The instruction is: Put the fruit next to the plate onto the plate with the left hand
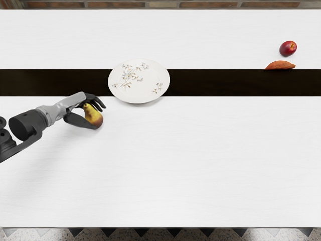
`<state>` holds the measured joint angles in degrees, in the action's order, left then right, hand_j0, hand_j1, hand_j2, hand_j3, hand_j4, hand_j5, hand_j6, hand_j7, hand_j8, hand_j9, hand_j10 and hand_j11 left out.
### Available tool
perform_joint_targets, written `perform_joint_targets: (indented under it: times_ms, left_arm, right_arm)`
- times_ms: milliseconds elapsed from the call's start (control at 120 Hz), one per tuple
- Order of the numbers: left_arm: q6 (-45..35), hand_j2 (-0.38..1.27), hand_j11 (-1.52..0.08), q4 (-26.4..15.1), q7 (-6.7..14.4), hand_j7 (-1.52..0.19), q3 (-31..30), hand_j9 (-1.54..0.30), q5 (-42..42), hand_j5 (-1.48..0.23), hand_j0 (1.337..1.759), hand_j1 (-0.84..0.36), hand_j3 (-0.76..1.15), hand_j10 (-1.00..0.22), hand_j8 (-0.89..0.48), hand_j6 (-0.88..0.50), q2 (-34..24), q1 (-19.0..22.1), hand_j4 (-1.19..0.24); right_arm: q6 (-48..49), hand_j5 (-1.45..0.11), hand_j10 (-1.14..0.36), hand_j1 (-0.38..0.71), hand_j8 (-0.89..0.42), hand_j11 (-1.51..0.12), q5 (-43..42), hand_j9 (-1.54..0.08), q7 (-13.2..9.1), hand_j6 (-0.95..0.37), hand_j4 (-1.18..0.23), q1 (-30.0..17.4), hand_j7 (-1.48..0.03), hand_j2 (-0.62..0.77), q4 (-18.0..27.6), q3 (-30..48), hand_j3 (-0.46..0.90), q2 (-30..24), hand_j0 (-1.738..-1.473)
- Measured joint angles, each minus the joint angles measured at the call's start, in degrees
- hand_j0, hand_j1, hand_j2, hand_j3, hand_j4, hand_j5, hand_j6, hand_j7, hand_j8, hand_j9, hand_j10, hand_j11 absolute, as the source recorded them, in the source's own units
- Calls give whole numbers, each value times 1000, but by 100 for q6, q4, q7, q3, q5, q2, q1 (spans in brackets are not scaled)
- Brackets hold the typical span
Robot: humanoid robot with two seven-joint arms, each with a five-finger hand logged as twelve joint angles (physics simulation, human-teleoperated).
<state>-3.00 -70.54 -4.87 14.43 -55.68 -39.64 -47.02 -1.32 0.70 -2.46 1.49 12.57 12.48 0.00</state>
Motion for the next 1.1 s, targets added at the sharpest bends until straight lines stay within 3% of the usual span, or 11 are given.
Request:
perform_joint_targets:
  times_ms: [333, 600, 775, 800, 1100]
  left_arm:
    - [48, 225, -764, 69, -10, -738, -95, -757, 10, -722, 1657, -325, 0, -535, -396, -538, -1, -61, -572]
    - [293, 350, -843, 97, 2, -808, -114, -834, -6, -797, 1656, -271, 0, -600, -459, -592, -16, -136, -648]
    - [414, 333, -901, 126, 2, -851, -109, -883, -3, -833, 1654, -233, 0, -616, -484, -609, -17, -144, -696]
    - [425, 399, -903, 128, 2, -857, -112, -888, -3, -842, 1655, -233, 0, -630, -492, -606, -18, -162, -697]
    - [668, 436, -940, 120, 11, -913, -119, -926, 19, -958, 1654, -276, 0, -602, -461, -556, -139, -278, -677]
  right_arm:
    - [0, -38, -29, -314, -29, -38, 0, -38, 0, -29, -29, 10, -38, -6, 0, 0, 0, 0, -1658]
    - [0, -38, -29, -314, -29, -38, 0, -38, 0, -29, -29, 50, -38, -6, 0, 0, 0, 0, -1658]
    - [0, -38, -29, -314, -29, -38, 0, -38, 0, -29, -29, 55, -38, -6, 0, -4, 0, 0, -1658]
    - [0, -38, -29, -314, -29, -38, 0, -38, 0, -29, -29, 56, -38, -6, 0, -4, 0, 0, -1658]
    - [0, -38, -29, -314, -29, -38, 0, -38, 0, -29, -29, 78, -38, -6, 0, -6, 0, 0, -1658]
